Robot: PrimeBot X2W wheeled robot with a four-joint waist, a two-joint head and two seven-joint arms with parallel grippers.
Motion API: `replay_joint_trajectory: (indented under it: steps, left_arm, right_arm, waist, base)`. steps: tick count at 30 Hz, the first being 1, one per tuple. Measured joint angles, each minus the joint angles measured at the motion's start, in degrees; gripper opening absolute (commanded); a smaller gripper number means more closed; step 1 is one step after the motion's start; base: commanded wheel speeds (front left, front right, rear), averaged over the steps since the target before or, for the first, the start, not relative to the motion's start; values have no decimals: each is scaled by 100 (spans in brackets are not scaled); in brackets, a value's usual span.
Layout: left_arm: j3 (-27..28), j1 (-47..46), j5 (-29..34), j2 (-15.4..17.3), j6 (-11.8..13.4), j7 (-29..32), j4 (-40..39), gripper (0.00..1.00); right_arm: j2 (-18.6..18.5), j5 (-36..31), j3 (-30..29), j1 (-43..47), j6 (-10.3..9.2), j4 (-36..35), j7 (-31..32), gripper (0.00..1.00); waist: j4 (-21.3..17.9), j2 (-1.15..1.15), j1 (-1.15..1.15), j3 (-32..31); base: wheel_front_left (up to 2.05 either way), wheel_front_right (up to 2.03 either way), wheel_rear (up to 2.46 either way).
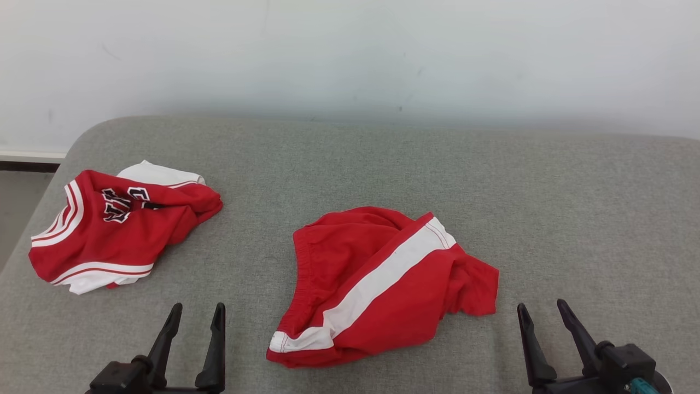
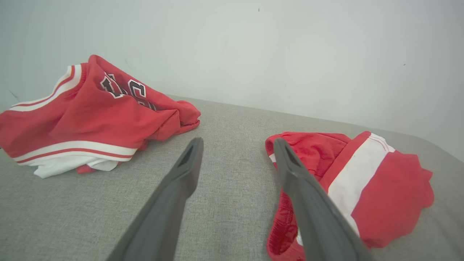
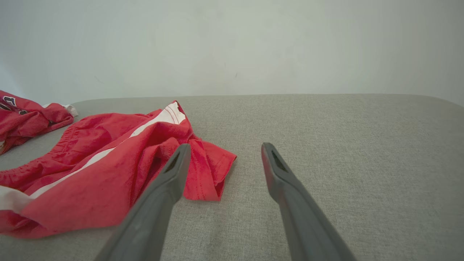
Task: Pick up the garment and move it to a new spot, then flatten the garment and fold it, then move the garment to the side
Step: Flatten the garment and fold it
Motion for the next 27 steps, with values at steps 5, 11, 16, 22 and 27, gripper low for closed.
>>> replay_joint_trajectory:
  steps: [5,11,16,22,27]
  left_arm:
    - [51,58,35,-5,0,0,-22,100]
    - [11,68,68,-29,0,0,-23,100]
    - [-112,49,68,-40,0,0,-9,100]
    - [-258,25,21,-99,0,0,35,100]
    - [-380,-72,-32,-151,0,0,67,100]
  right_arm:
    - [122,-105,-64,155,0,-64,0,100]
    - [36,-76,124,-126,0,-5,1,100]
    - [-267,29,550,-806,0,379,29,100]
    - [-579,376,1103,-1814,0,1068,408,100]
    - [-829,736,1580,-2449,0,1696,621,100]
  waist:
    - [-58,0,0,-32]
    - [-26,0,0,-70]
    - [106,0,0,-76]
    - [352,0,0,-19]
    - [615,0,1,80]
  base:
    - [0,0,0]
    - [0,0,0]
    - [0,0,0]
    - [0,0,0]
    - [0,0,0]
